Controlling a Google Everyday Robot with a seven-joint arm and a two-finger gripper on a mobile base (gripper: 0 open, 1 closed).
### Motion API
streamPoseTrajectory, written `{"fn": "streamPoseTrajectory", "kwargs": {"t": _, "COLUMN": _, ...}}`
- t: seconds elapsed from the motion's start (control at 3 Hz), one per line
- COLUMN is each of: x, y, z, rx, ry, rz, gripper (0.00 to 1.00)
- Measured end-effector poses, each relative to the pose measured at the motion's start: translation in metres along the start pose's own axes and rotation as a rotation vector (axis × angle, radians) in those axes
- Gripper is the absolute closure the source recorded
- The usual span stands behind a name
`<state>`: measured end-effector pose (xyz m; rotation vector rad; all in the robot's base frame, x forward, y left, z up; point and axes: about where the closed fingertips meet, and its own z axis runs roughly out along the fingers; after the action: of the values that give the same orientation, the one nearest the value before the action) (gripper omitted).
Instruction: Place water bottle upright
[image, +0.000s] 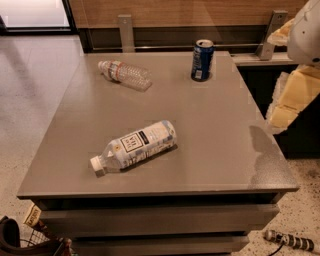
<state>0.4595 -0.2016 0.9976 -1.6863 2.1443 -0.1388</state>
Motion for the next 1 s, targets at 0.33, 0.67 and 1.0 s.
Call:
{"fn": "streamPoseTrajectory", "kwargs": {"t": 0.33, "x": -0.031, "y": -0.033, "z": 0.01, "rx": 0.033, "ry": -0.122, "rz": 0.048, "gripper": 0.0}}
{"fn": "streamPoseTrajectory", "kwargs": {"t": 0.67, "x": -0.076, "y": -0.07, "z": 0.02, "rx": 0.056, "ry": -0.288, "rz": 0.147, "gripper": 0.0}}
{"fn": "streamPoseTrajectory", "kwargs": {"t": 1.0, "x": -0.135, "y": -0.115, "z": 0.03, "rx": 0.056, "ry": -0.411, "rz": 0.256, "gripper": 0.0}}
